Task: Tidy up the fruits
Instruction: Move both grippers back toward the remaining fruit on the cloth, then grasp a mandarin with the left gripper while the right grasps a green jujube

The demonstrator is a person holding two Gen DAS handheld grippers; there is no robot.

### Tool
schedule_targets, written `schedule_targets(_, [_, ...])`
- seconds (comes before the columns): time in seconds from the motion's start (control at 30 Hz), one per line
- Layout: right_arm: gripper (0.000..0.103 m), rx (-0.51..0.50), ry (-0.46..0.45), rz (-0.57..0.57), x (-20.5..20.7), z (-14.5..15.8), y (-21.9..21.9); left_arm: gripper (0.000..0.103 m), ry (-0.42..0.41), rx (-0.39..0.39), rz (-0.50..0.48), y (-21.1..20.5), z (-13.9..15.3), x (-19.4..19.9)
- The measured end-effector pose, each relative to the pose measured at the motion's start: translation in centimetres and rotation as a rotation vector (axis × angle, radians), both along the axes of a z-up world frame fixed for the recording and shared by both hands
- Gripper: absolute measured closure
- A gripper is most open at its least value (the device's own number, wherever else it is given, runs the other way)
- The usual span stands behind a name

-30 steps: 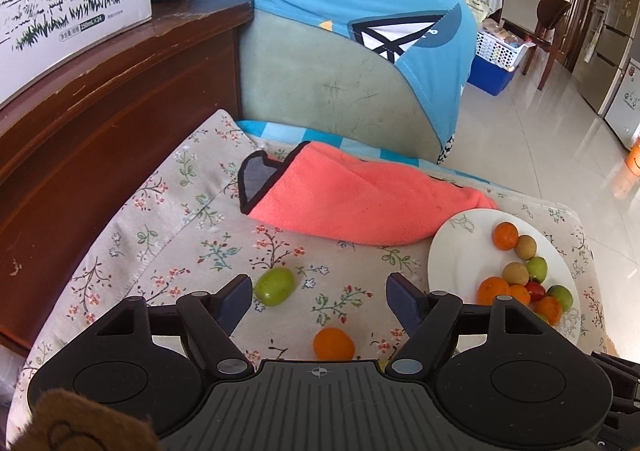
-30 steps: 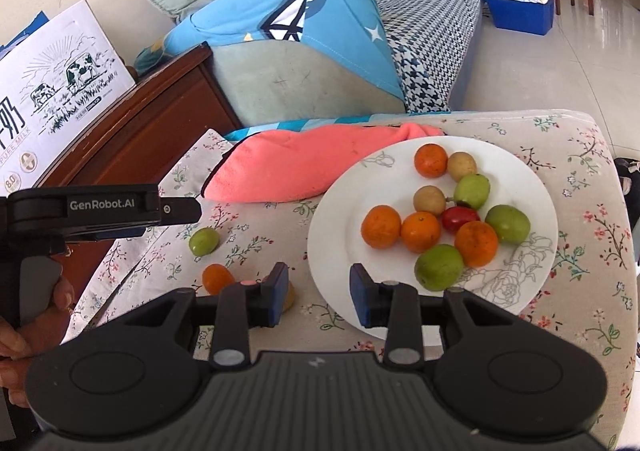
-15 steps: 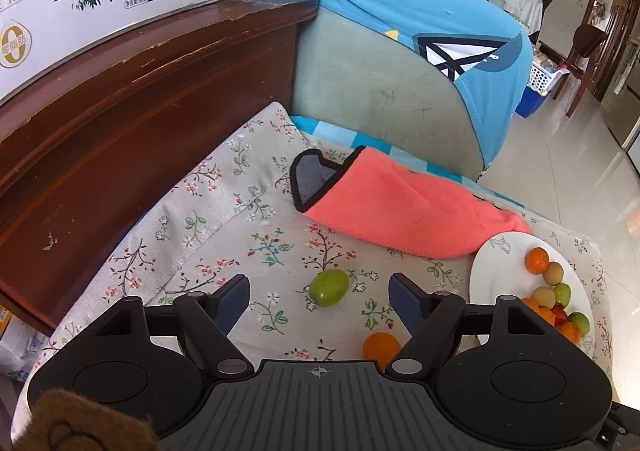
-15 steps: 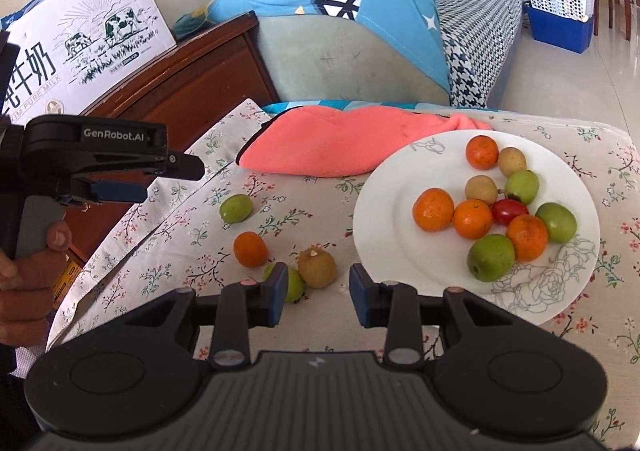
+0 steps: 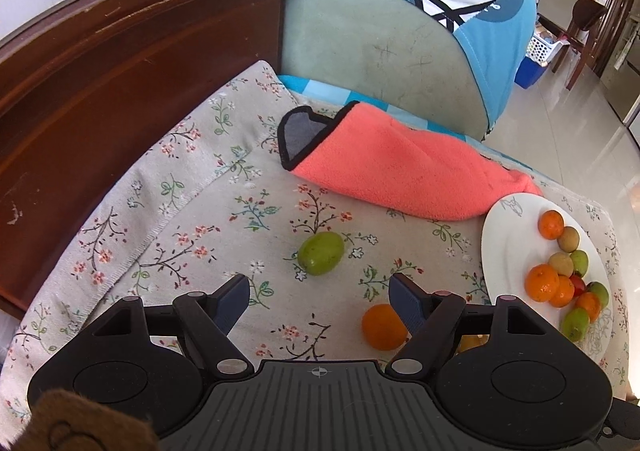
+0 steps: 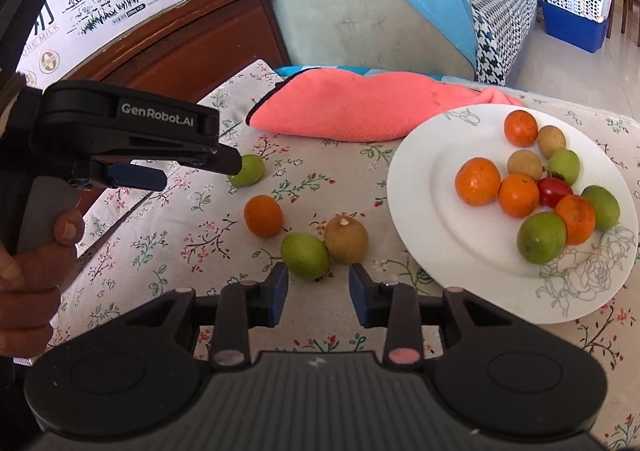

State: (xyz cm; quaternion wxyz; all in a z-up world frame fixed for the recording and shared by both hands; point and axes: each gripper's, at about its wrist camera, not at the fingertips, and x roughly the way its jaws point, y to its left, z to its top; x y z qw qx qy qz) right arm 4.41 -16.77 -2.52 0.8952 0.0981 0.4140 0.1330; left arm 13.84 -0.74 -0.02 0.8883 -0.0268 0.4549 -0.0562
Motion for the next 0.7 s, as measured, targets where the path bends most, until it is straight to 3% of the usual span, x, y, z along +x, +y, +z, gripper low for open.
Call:
schedule_targets(0.3, [0.068, 0.009, -0.015, -0.028, 0.5, -0.6, 0.8, 0.026, 0.015, -0.012, -0.023, -1.0, -1.9, 0.2])
schedule_targets(0.7, [0.065, -0.004, -0.031, -0.038, 0.7, -0.7, 1.4, 0.026, -0.003, -0.067, -0.053, -1.7, -2.1, -0.1])
